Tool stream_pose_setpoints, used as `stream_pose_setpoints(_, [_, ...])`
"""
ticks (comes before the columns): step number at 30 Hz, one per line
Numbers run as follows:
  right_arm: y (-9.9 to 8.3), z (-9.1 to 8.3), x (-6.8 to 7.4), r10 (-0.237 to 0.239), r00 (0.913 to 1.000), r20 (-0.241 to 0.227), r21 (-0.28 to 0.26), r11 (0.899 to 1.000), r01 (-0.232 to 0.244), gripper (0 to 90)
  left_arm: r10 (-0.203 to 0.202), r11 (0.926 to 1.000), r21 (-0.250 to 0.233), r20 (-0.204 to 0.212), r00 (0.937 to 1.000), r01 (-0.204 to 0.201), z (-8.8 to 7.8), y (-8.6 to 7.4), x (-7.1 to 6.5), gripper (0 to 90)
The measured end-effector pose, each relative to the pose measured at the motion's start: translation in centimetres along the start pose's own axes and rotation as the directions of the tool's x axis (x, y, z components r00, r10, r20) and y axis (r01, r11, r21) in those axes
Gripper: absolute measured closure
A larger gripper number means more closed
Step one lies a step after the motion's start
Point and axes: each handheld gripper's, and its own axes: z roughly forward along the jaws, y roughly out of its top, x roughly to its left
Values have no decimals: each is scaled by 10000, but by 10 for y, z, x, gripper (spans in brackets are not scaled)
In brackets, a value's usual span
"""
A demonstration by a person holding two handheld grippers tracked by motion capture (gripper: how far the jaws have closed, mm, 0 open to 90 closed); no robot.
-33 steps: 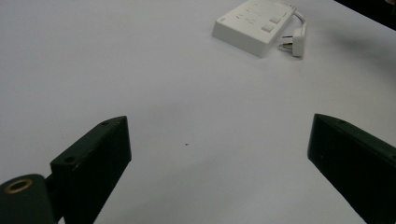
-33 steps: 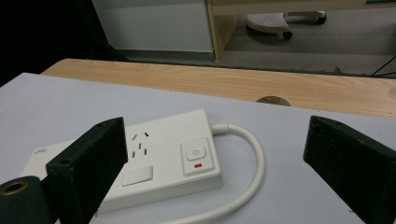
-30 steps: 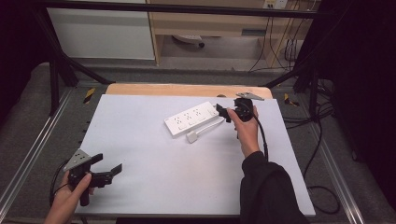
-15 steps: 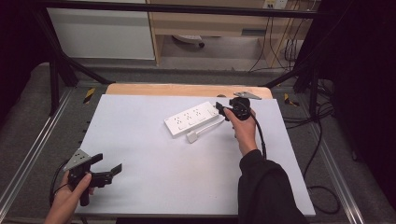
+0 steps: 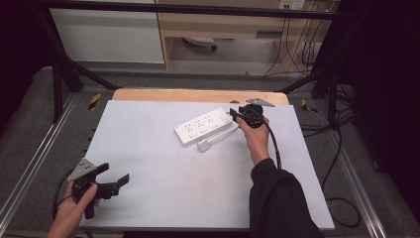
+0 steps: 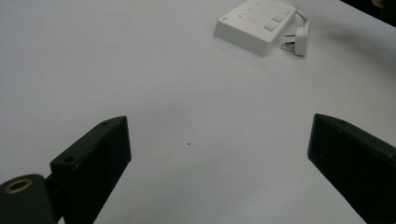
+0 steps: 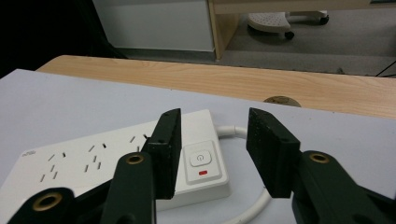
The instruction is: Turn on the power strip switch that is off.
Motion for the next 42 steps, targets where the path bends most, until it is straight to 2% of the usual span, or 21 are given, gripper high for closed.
stream_pose_setpoints(9, [-5, 8, 3, -105, 9999, 5, 68, 9999, 105, 713, 2, 10000, 22, 28, 10000, -2, 0, 0, 0, 61])
stream_pose_setpoints(12, [-6, 9, 3, -113, 9999, 91, 95, 9999, 112, 728, -13, 10000, -5, 34, 10000, 13, 0, 0, 0, 61])
stream_pose_setpoints(36, [-17, 23, 10, -163, 9997, -172, 341, 9993, 169, 858, 77, 9999, 64, 74, 9999, -78, 1, 0, 0, 61])
stream_pose_setpoints(42, [-19, 25, 13, -406, 9992, -57, 295, 9987, 408, 890, 96, 9999, 76, 108, 9999, -97, 1, 0, 0, 61])
